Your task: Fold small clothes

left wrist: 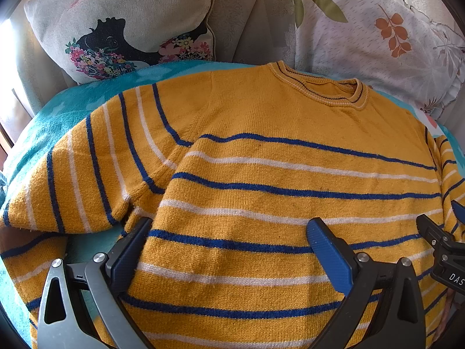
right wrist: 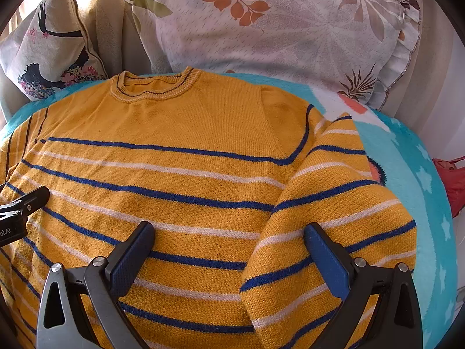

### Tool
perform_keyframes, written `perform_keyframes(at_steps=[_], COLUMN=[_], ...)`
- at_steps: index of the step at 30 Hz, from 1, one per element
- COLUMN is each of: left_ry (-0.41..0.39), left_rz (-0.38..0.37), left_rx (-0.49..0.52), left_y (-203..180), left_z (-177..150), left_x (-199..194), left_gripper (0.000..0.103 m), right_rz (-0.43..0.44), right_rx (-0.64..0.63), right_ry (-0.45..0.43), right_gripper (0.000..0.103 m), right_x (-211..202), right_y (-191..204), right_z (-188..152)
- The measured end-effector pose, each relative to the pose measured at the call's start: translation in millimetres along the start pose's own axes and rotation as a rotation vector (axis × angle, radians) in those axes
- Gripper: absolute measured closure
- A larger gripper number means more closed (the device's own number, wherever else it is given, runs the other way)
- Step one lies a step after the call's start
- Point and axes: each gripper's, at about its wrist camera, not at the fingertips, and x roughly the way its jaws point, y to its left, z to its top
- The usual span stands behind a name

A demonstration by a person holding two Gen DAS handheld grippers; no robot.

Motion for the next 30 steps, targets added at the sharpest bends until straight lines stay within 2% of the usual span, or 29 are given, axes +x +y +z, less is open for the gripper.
perform_keyframes(at_steps=[30], left_ry=[0.000], left_rz=[0.001], left_rx=[0.000], left_y=[-0.4], left_z=[0.0], left_x=[0.0], left_gripper=[0.000], right_rz=[-0.005], right_rx=[-0.004], right_ry=[-0.027], right_gripper=[0.000], right_x=[-2.4], right_y=[1.6], right_z=[1.2])
